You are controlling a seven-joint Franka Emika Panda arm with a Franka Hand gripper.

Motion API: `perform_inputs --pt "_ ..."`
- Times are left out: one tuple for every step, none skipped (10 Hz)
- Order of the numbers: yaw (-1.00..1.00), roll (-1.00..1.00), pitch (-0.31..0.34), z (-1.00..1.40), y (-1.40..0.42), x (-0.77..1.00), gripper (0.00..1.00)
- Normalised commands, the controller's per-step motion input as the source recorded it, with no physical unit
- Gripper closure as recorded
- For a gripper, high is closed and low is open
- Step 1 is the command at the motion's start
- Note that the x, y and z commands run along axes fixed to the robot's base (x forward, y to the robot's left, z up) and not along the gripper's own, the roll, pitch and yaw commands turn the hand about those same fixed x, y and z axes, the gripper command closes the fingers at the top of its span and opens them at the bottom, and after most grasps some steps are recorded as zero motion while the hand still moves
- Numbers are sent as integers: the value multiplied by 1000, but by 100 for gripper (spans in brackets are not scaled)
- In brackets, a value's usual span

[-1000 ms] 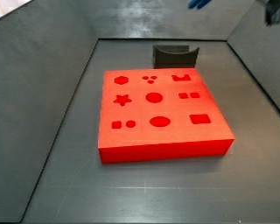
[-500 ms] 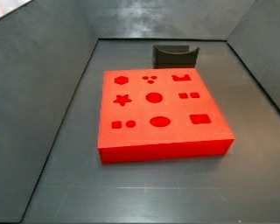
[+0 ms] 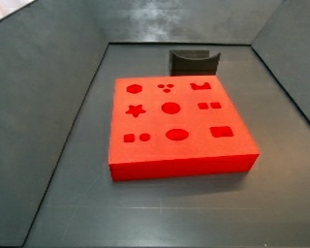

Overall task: Pick up the square-circle object. Move up. Rotate the square-circle object. Place the square-circle object on the fixture. Regrasp the square-circle object. Move to above the board. Insert the square-circle object.
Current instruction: Move to above the board, then insert the square-circle object.

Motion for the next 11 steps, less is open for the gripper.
perform_inputs --pt "-208 -1000 -166 404 -1000 -967 100" --pt "-213 -1000 -164 408 -1000 -994 100" --pt "-214 -1000 -166 272 -656 -716 100" --pt "-209 -1000 -158 144 -352 -439 100" --pt "-154 -813 -92 37 -114 -182 100" --pt "-121 -660 -58 31 -82 -117 100" --pt "-39 -314 -21 19 -39 -53 100" --pt "-30 -229 -21 5 -21 -40 100" --pt "0 0 -61 -226 -126 0 100" --pt "206 0 -159 -914 0 0 100" --pt "591 0 -91 -1000 34 89 100"
